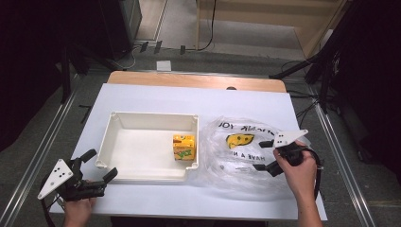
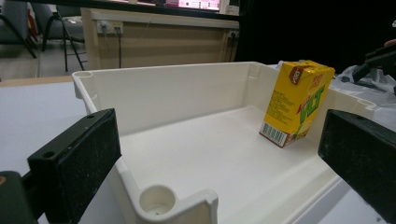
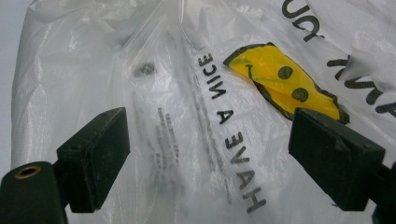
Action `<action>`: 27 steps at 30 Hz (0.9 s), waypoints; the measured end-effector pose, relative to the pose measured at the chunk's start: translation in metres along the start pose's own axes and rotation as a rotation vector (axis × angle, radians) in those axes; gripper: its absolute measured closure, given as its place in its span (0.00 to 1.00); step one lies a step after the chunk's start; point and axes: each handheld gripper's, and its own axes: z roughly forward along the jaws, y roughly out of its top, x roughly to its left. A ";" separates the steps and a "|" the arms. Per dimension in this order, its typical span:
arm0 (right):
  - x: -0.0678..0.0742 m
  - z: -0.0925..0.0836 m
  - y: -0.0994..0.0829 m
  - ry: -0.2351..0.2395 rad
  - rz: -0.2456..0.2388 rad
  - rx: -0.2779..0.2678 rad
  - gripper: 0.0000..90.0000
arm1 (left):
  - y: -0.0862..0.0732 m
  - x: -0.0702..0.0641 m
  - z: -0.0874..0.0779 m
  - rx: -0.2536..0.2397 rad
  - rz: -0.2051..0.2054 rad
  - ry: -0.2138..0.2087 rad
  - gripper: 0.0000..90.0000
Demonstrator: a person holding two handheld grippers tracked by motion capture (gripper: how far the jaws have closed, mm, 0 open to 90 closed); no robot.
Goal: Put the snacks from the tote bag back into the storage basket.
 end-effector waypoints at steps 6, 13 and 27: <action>0.001 -0.007 -0.012 -0.010 0.014 -0.030 0.15 | 0.000 0.000 0.000 0.000 -0.002 0.002 0.00; 0.004 -0.014 -0.028 -0.024 0.043 -0.069 0.15 | 0.000 0.000 -0.001 -0.002 -0.006 0.004 0.00; 0.003 -0.036 -0.062 -0.065 0.095 -0.144 0.15 | 0.000 0.004 -0.003 -0.025 -0.030 0.006 0.00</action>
